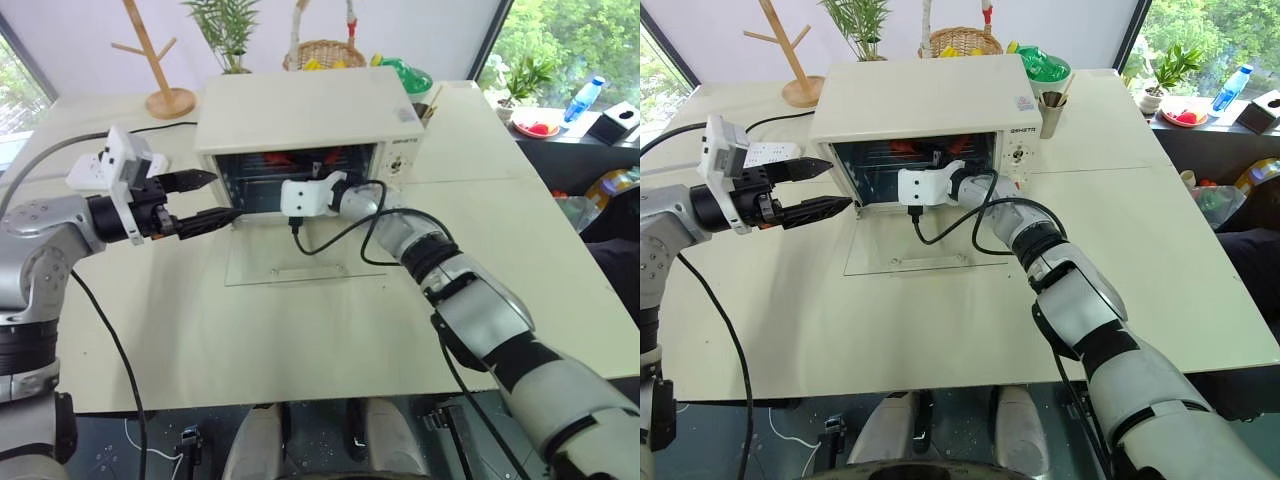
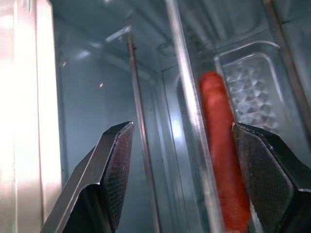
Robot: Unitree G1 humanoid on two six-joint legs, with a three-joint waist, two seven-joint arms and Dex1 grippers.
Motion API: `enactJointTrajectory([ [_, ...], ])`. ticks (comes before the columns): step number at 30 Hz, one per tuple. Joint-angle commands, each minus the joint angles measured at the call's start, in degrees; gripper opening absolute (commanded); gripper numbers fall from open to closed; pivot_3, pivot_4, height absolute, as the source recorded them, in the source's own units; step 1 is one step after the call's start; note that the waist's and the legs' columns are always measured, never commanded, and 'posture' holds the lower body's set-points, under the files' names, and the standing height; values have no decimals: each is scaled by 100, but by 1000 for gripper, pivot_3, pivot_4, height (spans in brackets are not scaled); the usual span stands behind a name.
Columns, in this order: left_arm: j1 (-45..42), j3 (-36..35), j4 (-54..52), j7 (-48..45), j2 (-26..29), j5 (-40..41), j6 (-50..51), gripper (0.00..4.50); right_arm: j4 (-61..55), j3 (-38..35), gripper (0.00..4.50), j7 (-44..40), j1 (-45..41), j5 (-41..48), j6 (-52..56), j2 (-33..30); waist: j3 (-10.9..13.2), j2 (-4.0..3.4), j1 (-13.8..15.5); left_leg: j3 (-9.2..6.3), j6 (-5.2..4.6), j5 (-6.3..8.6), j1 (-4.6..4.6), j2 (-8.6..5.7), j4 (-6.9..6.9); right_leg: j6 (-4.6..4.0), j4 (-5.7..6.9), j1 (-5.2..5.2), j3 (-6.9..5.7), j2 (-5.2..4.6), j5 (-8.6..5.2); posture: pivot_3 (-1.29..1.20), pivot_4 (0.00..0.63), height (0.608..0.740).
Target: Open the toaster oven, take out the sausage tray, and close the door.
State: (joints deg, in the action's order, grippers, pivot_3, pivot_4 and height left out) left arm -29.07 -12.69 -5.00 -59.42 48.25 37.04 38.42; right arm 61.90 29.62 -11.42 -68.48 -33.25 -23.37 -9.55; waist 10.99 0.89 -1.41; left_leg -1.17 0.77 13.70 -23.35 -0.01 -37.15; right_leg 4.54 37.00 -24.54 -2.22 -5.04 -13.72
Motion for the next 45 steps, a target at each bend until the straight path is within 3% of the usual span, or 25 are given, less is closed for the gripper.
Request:
enactJointTrajectory([
  [1,-115,-175,-51,46,10,82,-77,4500,292,163,1991,454,-416,-291,-252,91,0,0,-10,0,1,-1,0,0,0,0,0,0,0,0,0,0,150,740],
  [5,-92,-173,-54,67,-16,91,-86,4500,605,299,64,759,-587,-505,-347,165,-1,2,-78,-2,3,-2,0,0,1,0,1,-1,1,0,0,0,150,740],
  [21,-182,-104,0,96,-74,128,-90,4500,952,378,24,955,-744,-674,-428,286,-3,4,-116,-16,5,-3,5,0,5,-1,7,-1,6,0,0,0,150,740],
  [28,-697,203,773,-187,-137,-151,-331,4500,738,315,24,898,-678,-595,-533,232,-3,4,-116,-9,5,-3,6,0,5,-1,8,-1,5,2,0,0,150,740],
  [36,-1369,656,2015,-739,-167,-704,-912,4500,-23,239,24,632,-385,-487,-727,15,-2,4,-110,2,6,-4,5,0,6,0,10,-3,6,3,0,0,150,740],
  [45,-1665,791,2404,-1031,-262,-934,-1110,4500,-1833,60,24,-63,451,-280,-518,-444,-2,5,-104,2,7,-4,3,0,2,0,13,-3,6,3,0,0,150,740],
])
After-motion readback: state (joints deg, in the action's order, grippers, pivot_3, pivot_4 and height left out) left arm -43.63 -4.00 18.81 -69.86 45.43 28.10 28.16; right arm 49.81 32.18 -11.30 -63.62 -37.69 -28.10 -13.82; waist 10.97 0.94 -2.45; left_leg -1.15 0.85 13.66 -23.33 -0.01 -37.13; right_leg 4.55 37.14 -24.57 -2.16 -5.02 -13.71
